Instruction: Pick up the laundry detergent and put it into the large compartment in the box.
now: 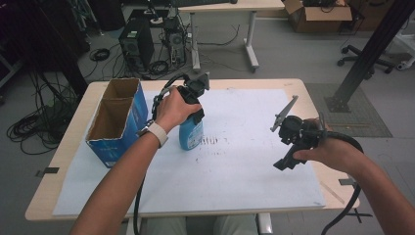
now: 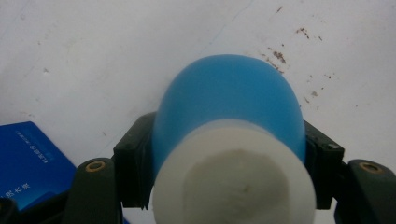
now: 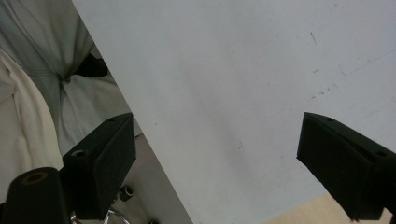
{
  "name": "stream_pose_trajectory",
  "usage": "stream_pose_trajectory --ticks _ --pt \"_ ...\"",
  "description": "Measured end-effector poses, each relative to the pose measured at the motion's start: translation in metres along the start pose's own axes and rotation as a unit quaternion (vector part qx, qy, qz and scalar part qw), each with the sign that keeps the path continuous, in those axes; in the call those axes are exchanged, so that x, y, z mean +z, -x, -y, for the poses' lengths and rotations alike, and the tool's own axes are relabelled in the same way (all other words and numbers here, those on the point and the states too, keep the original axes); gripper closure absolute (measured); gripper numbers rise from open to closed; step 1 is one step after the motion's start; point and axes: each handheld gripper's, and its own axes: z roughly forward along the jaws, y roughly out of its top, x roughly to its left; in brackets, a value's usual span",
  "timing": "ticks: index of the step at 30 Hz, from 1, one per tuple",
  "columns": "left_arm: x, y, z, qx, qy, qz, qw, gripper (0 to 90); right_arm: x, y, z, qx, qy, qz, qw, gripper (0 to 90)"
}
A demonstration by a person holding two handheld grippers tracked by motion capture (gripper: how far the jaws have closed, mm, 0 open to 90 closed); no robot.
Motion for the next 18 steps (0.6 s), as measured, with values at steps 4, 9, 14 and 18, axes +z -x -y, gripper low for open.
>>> stream_pose_trajectory --ticks 4,9,14,18 --pt "0.0 0.0 0.0 -0.001 0.0 0.001 1.0 35.9 0.0 0.0 0.001 0.001 0.0 0.0 1.0 11.7" --pt "-0.001 -0.002 0.0 -0.001 0.002 0.007 1.0 36.7 0.001 0.001 0.001 0.001 0.001 -0.001 1.0 11.7" --pt "-0.004 -0.001 0.002 -0.001 0.009 0.009 0.9999 37.4 0.001 0.001 0.001 0.001 0.001 -0.001 1.0 11.8" --pt "-0.016 0.0 0.002 -0.006 0.019 0.008 0.9998 37.5 -0.002 0.001 0.0 0.0 0.003 0.001 1.0 11.8"
